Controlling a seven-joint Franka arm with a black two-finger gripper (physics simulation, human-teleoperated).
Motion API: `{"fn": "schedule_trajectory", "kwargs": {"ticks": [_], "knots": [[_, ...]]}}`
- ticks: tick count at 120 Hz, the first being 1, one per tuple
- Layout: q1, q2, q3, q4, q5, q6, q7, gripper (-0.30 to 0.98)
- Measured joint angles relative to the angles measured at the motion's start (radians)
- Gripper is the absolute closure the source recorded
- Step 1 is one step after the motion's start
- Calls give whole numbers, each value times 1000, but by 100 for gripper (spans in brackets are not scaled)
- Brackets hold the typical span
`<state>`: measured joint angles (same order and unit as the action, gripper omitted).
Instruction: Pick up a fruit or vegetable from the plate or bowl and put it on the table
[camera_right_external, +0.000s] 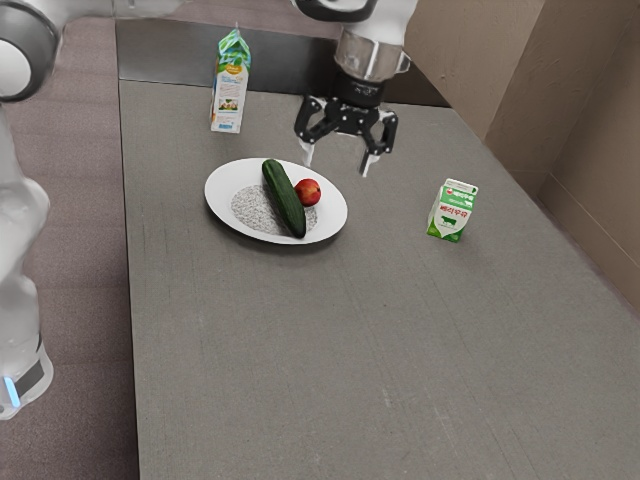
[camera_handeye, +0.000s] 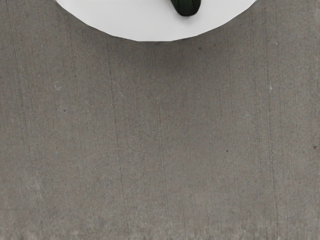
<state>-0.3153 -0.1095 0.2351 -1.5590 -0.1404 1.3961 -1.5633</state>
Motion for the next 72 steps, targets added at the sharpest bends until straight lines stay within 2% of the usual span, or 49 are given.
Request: {"fn": "schedule_trajectory", "kwargs": {"ticks": [11, 26, 45, 60, 72], "knots": [[-30, -57, 0, -26, -8, 28, -117, 0], [-81, -73, 4, -59, 2, 41, -250, 0], [-71, -88, 25, -60, 19, 12, -393, 0], [-42, -139, 30, -157, 130, 42, -413, 0], [9, -188, 30, -265, 180, 94, -382, 0]]}}
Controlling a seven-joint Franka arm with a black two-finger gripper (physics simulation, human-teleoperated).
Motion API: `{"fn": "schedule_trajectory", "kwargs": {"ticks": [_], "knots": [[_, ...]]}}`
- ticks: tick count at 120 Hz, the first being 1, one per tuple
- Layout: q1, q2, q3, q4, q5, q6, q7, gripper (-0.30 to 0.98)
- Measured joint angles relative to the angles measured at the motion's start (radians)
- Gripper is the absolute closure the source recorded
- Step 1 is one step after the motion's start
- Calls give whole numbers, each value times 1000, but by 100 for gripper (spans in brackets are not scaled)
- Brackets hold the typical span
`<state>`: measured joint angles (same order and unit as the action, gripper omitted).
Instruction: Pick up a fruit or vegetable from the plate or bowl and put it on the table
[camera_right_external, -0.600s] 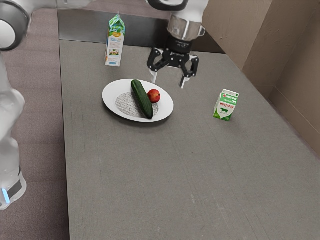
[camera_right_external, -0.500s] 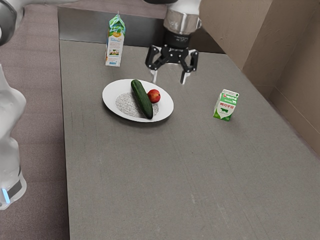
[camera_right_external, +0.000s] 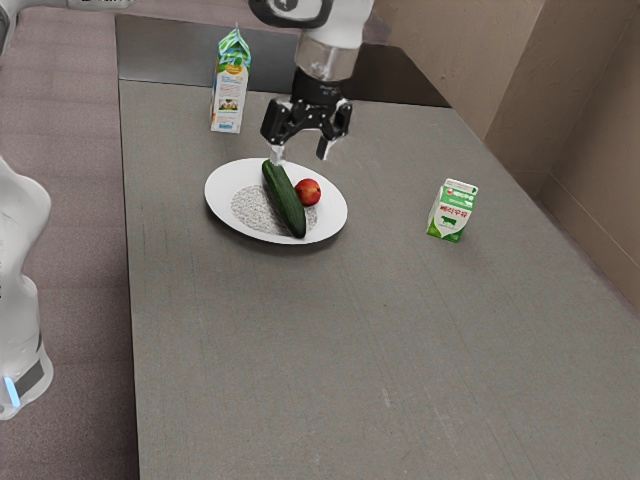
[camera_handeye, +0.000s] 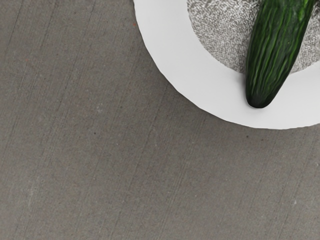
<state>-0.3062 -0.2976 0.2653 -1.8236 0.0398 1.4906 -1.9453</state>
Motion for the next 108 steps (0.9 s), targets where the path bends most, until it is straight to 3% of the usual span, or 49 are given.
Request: {"fn": "schedule_trajectory", "kwargs": {"ticks": [26, 57, 73, 87, 108], "knots": [[159, -164, 3, -210, 30, 99, 86, 0], [199, -239, 3, -407, 16, 209, 184, 0], [317, -220, 3, -408, 6, 245, 245, 0], [401, -123, 2, -328, -2, 262, 318, 0], [364, 9, -30, -265, -13, 314, 426, 0]]}}
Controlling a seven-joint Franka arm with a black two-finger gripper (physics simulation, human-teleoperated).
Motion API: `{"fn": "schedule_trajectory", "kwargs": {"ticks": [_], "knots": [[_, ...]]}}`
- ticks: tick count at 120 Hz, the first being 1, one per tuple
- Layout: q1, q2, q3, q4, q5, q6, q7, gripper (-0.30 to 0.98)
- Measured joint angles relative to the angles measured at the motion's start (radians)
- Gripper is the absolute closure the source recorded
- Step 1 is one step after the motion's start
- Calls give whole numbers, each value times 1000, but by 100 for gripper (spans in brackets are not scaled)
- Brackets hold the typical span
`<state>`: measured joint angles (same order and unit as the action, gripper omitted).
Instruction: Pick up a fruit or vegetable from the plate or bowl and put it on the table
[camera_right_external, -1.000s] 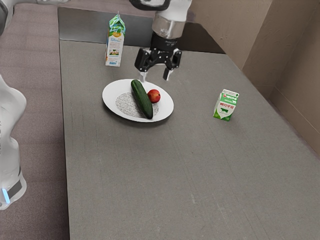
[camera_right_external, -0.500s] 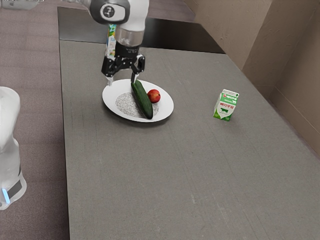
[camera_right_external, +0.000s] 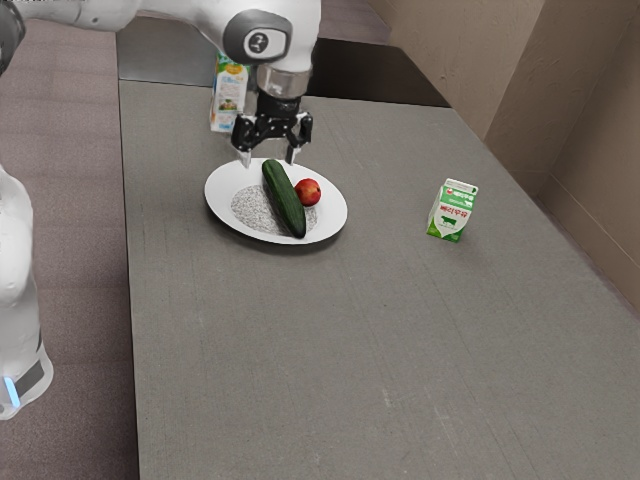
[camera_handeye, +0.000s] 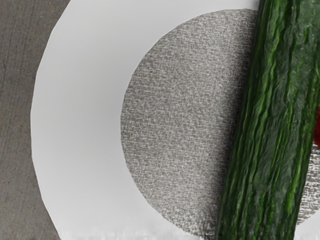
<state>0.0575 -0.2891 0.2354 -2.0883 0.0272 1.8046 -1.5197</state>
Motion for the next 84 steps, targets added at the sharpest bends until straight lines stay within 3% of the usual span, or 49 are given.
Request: {"fn": "schedule_trajectory", "kwargs": {"ticks": [40, 84], "knots": [[78, 51, 3, -57, -47, 144, 156, 0], [79, 148, 2, -49, -90, 214, 276, 0]]}}
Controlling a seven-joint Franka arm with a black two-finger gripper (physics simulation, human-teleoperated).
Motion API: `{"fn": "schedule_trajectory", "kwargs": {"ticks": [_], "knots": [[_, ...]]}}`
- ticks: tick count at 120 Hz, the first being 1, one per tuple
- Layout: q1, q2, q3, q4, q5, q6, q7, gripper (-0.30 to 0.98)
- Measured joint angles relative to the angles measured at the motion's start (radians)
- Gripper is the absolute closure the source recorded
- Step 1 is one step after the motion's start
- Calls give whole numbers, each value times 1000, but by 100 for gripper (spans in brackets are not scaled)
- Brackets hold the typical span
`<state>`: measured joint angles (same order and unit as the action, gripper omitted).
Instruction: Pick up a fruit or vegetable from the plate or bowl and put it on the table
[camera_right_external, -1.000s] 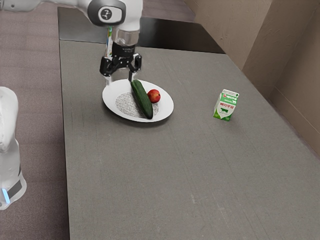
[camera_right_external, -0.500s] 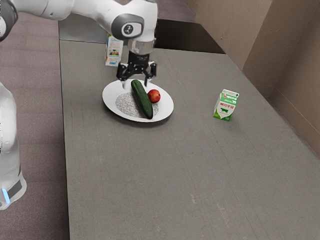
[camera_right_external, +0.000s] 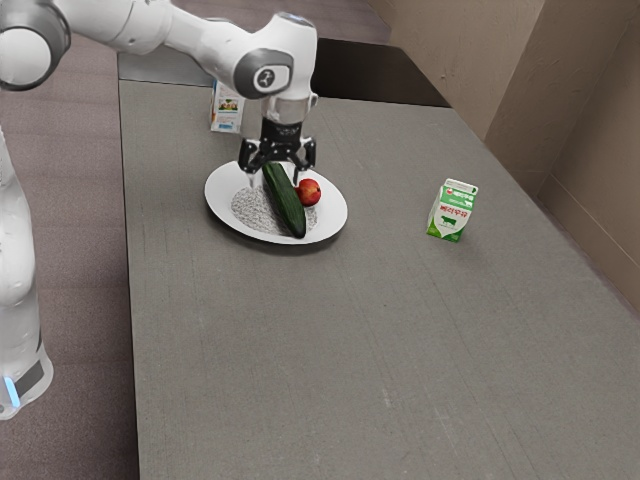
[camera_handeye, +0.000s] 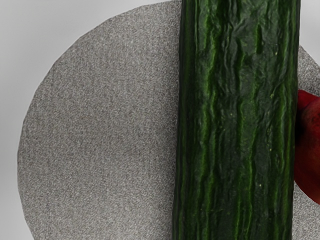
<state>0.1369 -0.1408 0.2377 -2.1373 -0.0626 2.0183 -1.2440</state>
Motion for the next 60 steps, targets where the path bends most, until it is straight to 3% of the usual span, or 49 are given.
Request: {"fn": "schedule_trajectory", "kwargs": {"ticks": [60], "knots": [[0, 86, 0, 0, -49, 44, 81, 2]]}}
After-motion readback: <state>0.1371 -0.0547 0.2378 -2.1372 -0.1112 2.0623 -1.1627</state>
